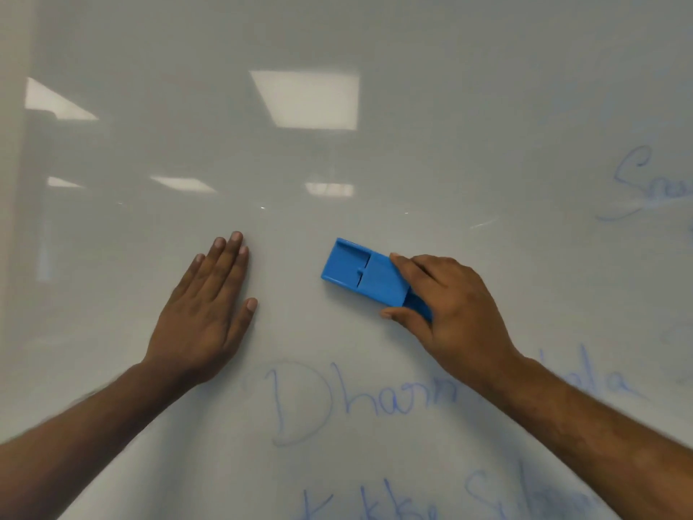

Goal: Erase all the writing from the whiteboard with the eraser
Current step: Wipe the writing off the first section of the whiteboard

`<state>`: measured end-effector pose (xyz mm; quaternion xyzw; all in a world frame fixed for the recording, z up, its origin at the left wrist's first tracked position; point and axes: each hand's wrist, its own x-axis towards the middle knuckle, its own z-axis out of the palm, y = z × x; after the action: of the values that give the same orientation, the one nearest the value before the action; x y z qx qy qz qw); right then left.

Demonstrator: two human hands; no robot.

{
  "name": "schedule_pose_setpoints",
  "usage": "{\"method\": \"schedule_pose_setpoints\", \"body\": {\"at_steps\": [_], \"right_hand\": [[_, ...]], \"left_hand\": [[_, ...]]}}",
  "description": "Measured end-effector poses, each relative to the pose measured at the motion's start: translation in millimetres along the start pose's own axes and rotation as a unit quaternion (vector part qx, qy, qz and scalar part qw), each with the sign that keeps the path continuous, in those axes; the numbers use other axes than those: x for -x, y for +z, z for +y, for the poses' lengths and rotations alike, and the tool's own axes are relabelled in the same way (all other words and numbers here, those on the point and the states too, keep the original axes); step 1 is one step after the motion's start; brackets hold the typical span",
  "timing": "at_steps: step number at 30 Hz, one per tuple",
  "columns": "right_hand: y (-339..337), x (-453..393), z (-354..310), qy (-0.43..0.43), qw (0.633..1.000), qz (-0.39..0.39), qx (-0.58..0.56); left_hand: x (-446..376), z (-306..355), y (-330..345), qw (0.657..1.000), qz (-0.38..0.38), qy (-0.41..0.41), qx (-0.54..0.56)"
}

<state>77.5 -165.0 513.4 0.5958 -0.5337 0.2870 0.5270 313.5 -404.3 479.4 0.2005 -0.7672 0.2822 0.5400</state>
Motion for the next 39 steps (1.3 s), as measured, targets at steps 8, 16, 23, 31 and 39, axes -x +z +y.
{"method": "schedule_pose_setpoints", "body": {"at_steps": [8, 16, 23, 31, 39], "right_hand": [[52.5, 5.4, -82.2, -0.031, 0.998, 0.043, -0.032], [83.6, 74.1, -124.2, -0.137, 0.989, -0.042, -0.022], [67.8, 81.2, -94.7, -0.274, 0.957, -0.093, 0.008], [40.6, 8.1, -65.6, -0.007, 0.999, 0.044, -0.02], [66.6, 111.4, -100.8, -0.168, 0.982, -0.089, 0.02]], "left_hand": [[19.3, -13.0, 8.5, 0.999, 0.034, 0.003, 0.011], [23.7, -20.9, 9.4, 0.999, 0.03, 0.026, 0.024], [30.2, -23.5, 9.9, 0.999, 0.024, 0.017, 0.017], [37.0, -21.3, 12.0, 0.999, 0.032, 0.002, 0.018], [39.8, -21.5, 12.9, 1.0, 0.027, -0.006, 0.015]]}}
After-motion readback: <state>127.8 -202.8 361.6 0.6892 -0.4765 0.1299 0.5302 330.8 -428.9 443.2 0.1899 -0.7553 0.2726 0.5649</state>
